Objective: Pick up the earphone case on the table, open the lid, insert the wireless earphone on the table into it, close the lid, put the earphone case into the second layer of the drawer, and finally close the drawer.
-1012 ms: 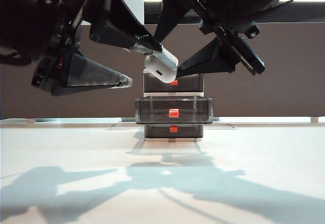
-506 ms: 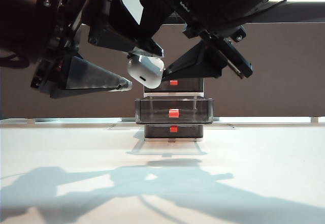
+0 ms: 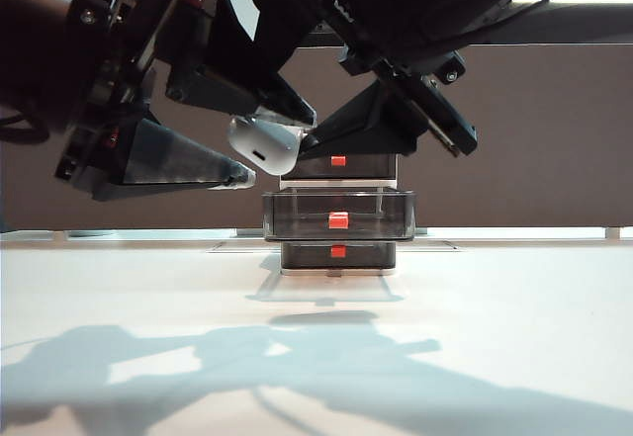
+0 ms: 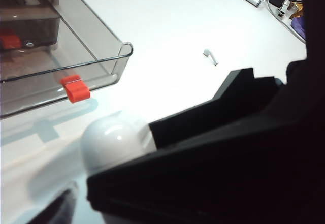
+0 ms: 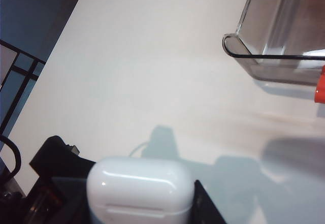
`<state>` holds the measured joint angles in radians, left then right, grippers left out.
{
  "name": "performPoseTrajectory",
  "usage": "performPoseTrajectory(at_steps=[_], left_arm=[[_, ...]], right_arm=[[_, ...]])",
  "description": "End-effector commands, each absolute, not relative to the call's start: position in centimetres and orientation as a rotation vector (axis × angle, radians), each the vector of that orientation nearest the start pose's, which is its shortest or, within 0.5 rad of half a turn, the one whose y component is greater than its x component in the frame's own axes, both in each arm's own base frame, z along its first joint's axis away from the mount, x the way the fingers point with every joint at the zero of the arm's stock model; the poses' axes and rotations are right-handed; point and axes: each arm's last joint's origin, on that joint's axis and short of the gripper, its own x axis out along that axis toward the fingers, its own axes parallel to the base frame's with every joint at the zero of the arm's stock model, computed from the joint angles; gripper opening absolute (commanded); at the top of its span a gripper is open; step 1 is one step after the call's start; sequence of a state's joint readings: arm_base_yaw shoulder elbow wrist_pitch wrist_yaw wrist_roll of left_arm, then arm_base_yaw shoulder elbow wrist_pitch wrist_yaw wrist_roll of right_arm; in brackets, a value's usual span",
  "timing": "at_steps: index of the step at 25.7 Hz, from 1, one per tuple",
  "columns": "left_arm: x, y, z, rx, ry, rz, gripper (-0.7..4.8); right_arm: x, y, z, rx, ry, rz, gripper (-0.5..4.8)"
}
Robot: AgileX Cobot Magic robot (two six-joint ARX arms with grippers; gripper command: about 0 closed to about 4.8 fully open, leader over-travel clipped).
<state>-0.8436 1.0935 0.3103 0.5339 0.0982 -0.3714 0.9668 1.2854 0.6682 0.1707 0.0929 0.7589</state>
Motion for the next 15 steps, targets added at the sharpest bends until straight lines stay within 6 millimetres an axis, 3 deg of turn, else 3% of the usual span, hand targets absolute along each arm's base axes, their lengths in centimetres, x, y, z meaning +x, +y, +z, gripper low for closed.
performPoseTrajectory(at_steps=[1, 9, 12, 15], left_arm=[[13.74, -15.88, 19.15, -0.274, 0.353, -0.891, 2.71], [13.74, -15.88, 19.15, -0.273, 0.353, -0.891, 2.65], [13.74, -15.88, 19.15, -0.271, 0.351, -0.892, 2.07], [13.74, -15.88, 19.15, -0.271, 0.352, -0.892, 2.04]], right_arm=[[15.24, 21.97, 22.15, 0.433, 0.704, 0.69, 1.05], [15.19, 21.98, 22.11, 0.381, 0.697, 0.723, 1.03], [15.17, 21.99, 22.11, 0.361, 0.691, 0.734, 1.03], [15.15, 22.01, 22.11, 0.352, 0.694, 0.752, 1.03]])
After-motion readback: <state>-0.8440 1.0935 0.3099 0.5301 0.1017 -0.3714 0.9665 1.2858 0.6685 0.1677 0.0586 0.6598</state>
